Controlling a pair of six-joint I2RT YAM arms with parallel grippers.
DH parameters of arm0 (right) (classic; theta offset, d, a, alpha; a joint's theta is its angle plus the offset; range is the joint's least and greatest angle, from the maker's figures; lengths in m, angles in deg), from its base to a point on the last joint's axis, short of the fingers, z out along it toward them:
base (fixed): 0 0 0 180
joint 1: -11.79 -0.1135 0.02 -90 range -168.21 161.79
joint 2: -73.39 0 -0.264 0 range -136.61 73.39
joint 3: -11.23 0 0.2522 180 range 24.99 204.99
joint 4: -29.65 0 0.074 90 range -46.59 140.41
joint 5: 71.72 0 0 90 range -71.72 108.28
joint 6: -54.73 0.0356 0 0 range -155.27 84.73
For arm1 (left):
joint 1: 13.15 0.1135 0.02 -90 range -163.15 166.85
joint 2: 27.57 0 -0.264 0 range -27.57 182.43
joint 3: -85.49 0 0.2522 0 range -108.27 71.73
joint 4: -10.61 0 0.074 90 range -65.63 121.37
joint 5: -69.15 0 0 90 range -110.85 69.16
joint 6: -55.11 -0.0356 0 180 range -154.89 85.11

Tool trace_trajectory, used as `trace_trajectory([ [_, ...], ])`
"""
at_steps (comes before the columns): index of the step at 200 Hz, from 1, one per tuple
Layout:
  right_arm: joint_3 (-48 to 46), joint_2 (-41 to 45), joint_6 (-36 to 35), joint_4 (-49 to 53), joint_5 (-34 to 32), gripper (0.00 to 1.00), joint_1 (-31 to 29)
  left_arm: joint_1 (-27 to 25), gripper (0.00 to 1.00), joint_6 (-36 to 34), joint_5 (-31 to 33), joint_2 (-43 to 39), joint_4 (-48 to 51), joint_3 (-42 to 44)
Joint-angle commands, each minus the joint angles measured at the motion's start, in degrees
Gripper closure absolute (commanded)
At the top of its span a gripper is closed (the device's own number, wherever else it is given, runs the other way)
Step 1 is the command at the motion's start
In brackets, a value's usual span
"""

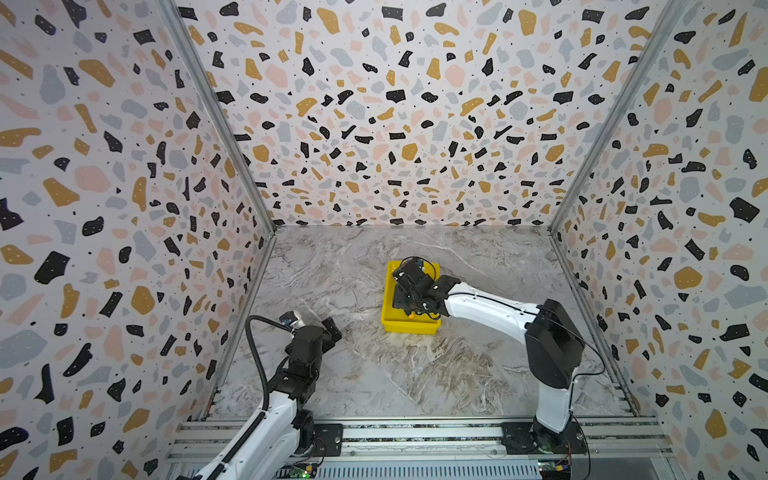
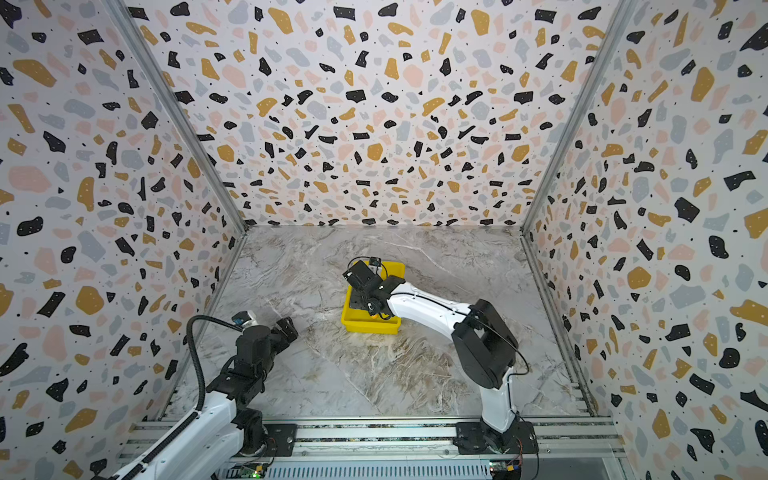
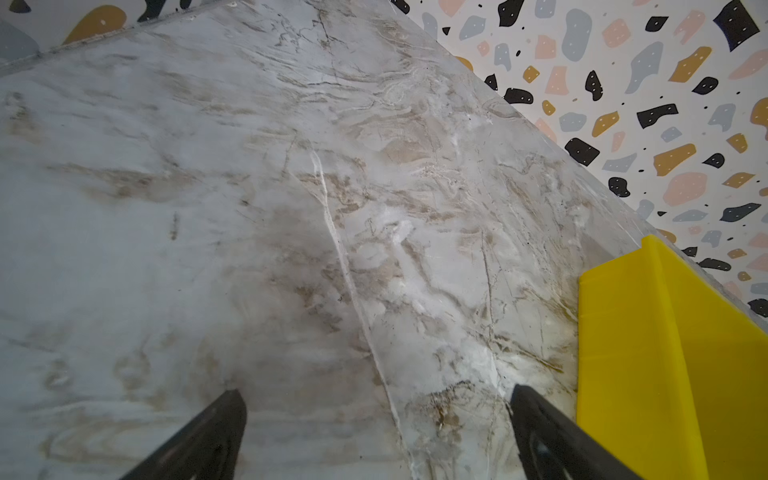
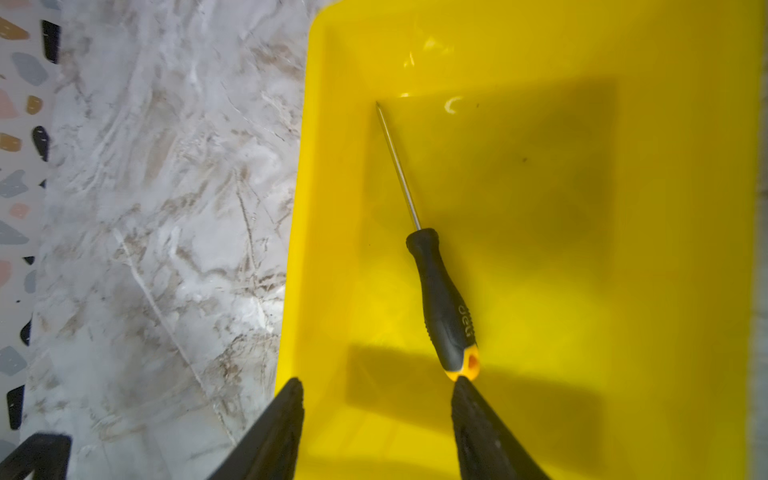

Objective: Put the screwdriver in the bin

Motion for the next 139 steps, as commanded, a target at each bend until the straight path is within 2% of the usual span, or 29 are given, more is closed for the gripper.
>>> trace_trajectory([
  [1, -4.86, 7.93, -6.3, -0.53, -6.2, 0.25, 0.25, 0.31, 0.0, -0.57, -0.12, -0.63, -1.2, -1.19],
  [8, -7.31, 10.09, -8.32, -2.15, -7.32, 0.21, 0.39, 0.33, 0.0, -0.6, 0.0, -0.62, -1.22, -1.19],
  [26, -14.3, 15.67, -12.65, -6.02, -11.62, 0.17, 0.51, 0.32, 0.0, -0.44, 0.03, -0.55, -1.17, -1.19],
  [50, -25.12, 22.71, -17.01, -11.44, -18.56, 0.0, 0.43, 0.33, 0.0, -0.39, 0.09, -0.33, -1.25, -1.19],
  [85, -38.86, 30.52, -20.8, -18.21, -23.7, 0.01, 0.34, 0.33, 0.0, -0.34, 0.13, -0.04, -1.35, -1.21],
  [114, -45.48, 35.66, -28.3, -25.76, -29.9, 0.01, 0.89, 0.36, 0.0, -0.38, 0.02, 0.3, -1.36, -1.28],
  [126, -47.91, 37.9, -33.49, -30.25, -31.47, 0.0, 2.92, 0.31, 0.0, -0.42, -0.05, 0.38, -1.24, -1.36],
  [139, -50.36, 40.56, -38.48, -34.83, -30.06, 0.0, 7.28, 0.32, 0.0, -0.38, -0.06, 0.35, -1.11, -1.36],
])
